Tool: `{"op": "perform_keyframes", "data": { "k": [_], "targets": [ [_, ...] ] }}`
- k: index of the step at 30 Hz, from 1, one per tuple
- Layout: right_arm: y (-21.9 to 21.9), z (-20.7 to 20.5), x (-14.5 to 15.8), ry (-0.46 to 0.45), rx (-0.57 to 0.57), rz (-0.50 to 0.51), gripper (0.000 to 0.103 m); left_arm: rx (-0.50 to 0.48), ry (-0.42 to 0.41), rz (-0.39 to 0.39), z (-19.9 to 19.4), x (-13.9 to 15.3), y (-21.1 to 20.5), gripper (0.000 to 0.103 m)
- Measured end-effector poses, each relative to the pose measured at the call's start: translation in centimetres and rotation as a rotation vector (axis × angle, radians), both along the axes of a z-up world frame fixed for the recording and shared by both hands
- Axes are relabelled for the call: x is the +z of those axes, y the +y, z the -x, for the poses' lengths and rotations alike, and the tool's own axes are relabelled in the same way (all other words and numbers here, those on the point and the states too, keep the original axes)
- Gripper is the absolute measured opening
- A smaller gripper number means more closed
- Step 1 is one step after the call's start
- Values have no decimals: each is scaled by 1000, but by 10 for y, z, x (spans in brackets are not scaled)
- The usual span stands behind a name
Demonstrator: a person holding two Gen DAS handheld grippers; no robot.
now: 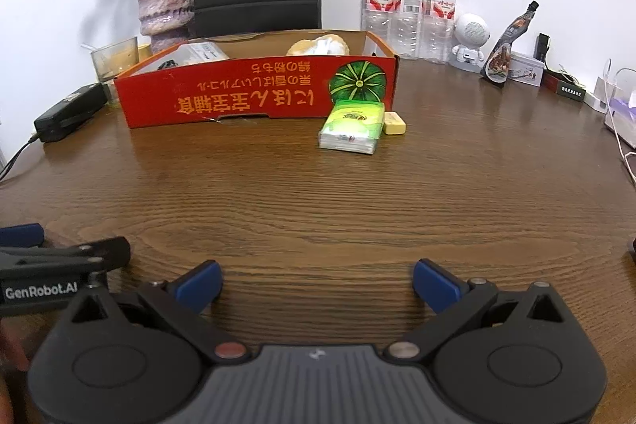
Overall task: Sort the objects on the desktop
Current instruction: 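Grasp green tissue pack with left gripper while right grasps yellow block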
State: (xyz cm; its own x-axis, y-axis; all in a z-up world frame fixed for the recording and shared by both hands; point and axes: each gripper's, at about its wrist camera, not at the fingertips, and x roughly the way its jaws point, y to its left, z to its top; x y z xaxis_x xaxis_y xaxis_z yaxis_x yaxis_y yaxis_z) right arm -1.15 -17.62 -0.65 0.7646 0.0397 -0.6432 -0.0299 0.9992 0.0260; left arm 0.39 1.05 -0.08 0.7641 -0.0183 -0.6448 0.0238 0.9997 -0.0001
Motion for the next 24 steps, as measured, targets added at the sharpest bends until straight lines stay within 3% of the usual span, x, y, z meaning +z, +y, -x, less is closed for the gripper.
{"op": "perform_keyframes", "data": {
  "k": [4, 6, 8, 12, 16, 17, 18, 19, 20, 21, 22, 24],
  "targets": [
    [-14, -7, 3, 5, -4, 2, 103, -8, -2, -9, 0, 0, -4, 103],
    [-36, -14, 9, 9, -25, -14, 97, -142, -16, -10, -3, 5, -14, 103],
    [-63, -26, 18, -34, -66, -33, 98, -260, -63, 32, -14, 20, -36, 103],
    [-99, -67, 40, -53, -153, 49, 94, -368, -166, 56, -63, 34, -104, 103],
    [-125, -100, 45, -14, -149, -28, 59, -368, -177, -40, -112, 21, -162, 103],
    [-128, -105, 42, 4, -141, -36, 58, -351, -171, -88, -119, 15, -171, 97],
    [-131, -109, 40, 13, -127, -36, 58, -329, -162, -112, -124, 9, -174, 84],
    [-131, -112, 37, 18, -109, -33, 58, -319, -142, -102, -127, 6, -171, 76],
    [-131, -116, 34, 22, -90, -33, 58, -323, -123, -63, -128, 5, -164, 56],
    [-130, -119, 30, 27, -71, -35, 58, -330, -109, -14, -128, 7, -156, 43],
    [-126, -124, 27, 36, -56, -38, 58, -337, -94, 35, -129, 8, -147, 42],
    [-116, -135, 21, 58, -32, -46, 58, -334, -107, 5, -123, 9, -137, 38]
  ]
}}
